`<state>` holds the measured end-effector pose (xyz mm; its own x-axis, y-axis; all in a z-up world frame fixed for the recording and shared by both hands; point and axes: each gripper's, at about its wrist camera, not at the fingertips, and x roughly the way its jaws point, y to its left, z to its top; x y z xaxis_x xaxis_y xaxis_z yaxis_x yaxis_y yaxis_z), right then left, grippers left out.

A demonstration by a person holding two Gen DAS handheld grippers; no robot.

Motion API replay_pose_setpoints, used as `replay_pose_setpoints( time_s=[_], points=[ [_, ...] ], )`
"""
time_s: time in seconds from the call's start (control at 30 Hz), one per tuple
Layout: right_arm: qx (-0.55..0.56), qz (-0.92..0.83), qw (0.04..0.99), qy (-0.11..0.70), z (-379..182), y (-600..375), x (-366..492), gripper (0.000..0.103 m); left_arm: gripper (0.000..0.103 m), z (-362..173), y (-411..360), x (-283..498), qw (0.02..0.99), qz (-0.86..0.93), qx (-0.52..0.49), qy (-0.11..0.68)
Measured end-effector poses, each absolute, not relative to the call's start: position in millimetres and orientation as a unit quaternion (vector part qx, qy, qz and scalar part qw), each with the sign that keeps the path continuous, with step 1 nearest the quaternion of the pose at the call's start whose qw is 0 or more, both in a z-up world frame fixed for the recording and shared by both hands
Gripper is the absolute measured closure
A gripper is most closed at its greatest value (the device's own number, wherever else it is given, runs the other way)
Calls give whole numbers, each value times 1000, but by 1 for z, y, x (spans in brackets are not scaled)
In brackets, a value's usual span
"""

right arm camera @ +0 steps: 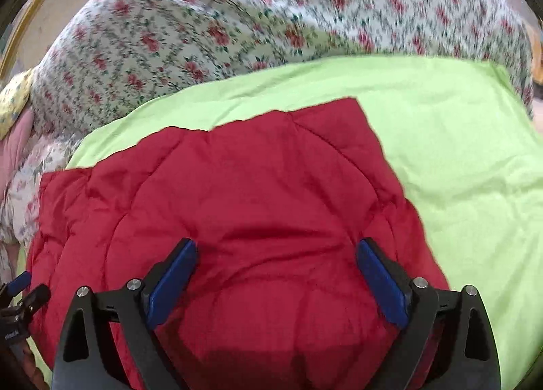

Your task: Fold large clothes

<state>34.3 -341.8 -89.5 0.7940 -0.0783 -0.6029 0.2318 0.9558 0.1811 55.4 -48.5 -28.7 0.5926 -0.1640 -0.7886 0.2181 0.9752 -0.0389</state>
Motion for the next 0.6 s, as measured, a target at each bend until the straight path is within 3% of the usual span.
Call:
replay_pose_setpoints(
  time_s=[0.3, 0.6],
  points=[
    [114, -39, 951, 286, -82, -302, -49, 6, 2, -27, -54, 10, 883, -152, 23, 444],
    [53, -11, 945, 323, -110, -255, -88, 6, 0, -48, -59, 3, 884, -138, 54, 443]
  ],
)
